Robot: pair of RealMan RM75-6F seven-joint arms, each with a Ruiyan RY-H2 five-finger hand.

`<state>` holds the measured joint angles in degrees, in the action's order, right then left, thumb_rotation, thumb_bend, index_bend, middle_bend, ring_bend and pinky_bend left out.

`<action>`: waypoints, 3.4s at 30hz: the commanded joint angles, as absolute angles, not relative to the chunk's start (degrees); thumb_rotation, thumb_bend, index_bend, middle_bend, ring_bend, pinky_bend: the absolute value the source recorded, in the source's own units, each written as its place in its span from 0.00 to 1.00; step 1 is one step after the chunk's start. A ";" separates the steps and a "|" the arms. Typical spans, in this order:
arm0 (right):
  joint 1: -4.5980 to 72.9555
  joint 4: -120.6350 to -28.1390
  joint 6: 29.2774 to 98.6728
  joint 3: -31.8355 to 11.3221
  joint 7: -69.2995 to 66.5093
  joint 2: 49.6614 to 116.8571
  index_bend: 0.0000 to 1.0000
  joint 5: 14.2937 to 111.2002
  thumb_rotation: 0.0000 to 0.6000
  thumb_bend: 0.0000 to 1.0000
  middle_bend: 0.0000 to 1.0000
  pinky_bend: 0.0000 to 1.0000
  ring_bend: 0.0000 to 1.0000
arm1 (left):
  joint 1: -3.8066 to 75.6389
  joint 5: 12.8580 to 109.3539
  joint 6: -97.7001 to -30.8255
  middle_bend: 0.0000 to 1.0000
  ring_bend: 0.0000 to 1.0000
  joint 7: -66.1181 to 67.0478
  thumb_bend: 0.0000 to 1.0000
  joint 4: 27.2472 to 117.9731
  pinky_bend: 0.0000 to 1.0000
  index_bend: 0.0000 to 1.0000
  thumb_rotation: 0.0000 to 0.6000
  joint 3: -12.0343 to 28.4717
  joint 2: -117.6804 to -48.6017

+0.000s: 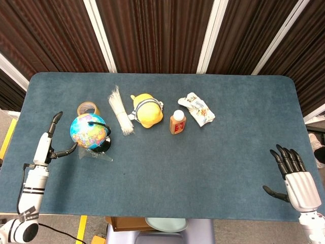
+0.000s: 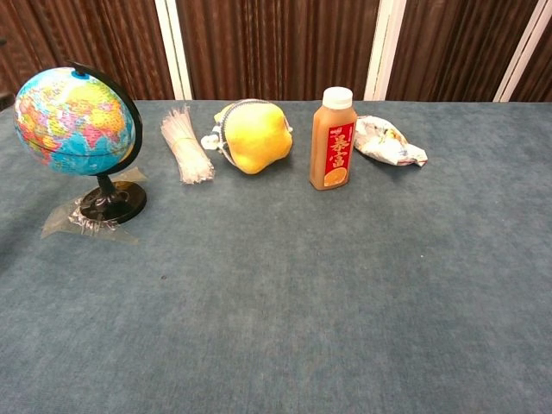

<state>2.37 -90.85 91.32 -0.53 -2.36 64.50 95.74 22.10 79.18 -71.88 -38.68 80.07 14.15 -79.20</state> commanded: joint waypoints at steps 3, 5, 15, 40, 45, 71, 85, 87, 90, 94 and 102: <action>2.34 -90.88 91.28 -0.30 -2.70 64.35 0.00 96.01 1.00 0.18 0.00 0.00 0.00 | 22.45 78.92 -72.19 0.00 0.00 -35.65 0.28 78.65 0.00 0.00 1.00 13.85 -80.89; 2.31 -91.06 91.31 -0.02 -3.18 64.02 0.00 96.40 1.00 0.18 0.00 0.00 0.00 | 23.19 77.97 -72.36 0.00 0.00 -32.59 0.28 75.78 0.00 0.00 1.00 14.19 -83.54; 2.36 -91.12 91.03 -0.09 -3.21 63.90 0.00 96.07 1.00 0.18 0.00 0.00 0.00 | 24.14 77.74 -72.48 0.00 0.00 -33.50 0.28 74.10 0.00 0.00 1.00 14.71 -85.48; 2.28 -91.06 91.04 -0.38 -2.59 64.11 0.00 95.56 1.00 0.18 0.00 0.00 0.00 | 25.15 72.29 -68.62 0.00 0.00 -35.05 0.28 68.12 0.00 0.00 1.00 17.12 -86.90; 2.28 -91.02 90.91 -0.42 -2.46 64.18 0.00 95.40 1.00 0.18 0.00 0.00 0.00 | 25.94 71.21 -66.45 0.00 0.00 -36.80 0.28 66.58 0.00 0.00 1.00 17.84 -87.27; 1.94 -91.17 91.13 -1.12 -0.09 64.92 0.00 94.11 1.00 0.18 0.00 0.00 0.00 | 34.84 66.68 -55.48 0.00 0.00 -42.49 0.29 49.70 0.00 0.00 1.00 22.88 -94.49; 2.27 -91.07 89.91 -1.05 1.18 65.33 0.00 93.71 1.00 0.18 0.00 0.00 0.00 | 34.20 69.57 -59.15 0.00 0.00 -40.10 0.34 38.76 0.00 0.00 1.00 20.36 -95.55; 2.18 -91.00 90.09 -1.23 1.86 65.54 0.00 93.47 1.00 0.18 0.00 0.00 0.00 | 32.31 69.77 -60.27 0.00 0.00 -41.17 0.36 38.32 0.00 0.00 1.00 19.72 -94.59; 2.27 -91.34 89.68 -0.98 1.68 65.52 0.00 93.61 1.00 0.18 0.00 0.00 0.00 | 27.80 73.33 -65.04 0.00 0.00 -44.67 0.39 43.80 0.00 0.00 1.00 16.73 -90.44; 2.69 -91.37 88.50 -0.26 2.20 65.75 0.00 94.32 1.00 0.18 0.00 0.00 0.00 | 21.33 80.52 -72.81 0.00 0.00 -41.50 0.39 55.76 0.00 0.00 1.00 10.04 -81.75; 3.17 -92.05 87.20 0.99 2.24 65.79 0.00 95.74 1.00 0.18 0.00 0.00 0.00 | 12.52 93.15 -76.95 0.00 0.00 -15.17 0.39 84.23 0.00 0.00 1.00 -5.49 -65.64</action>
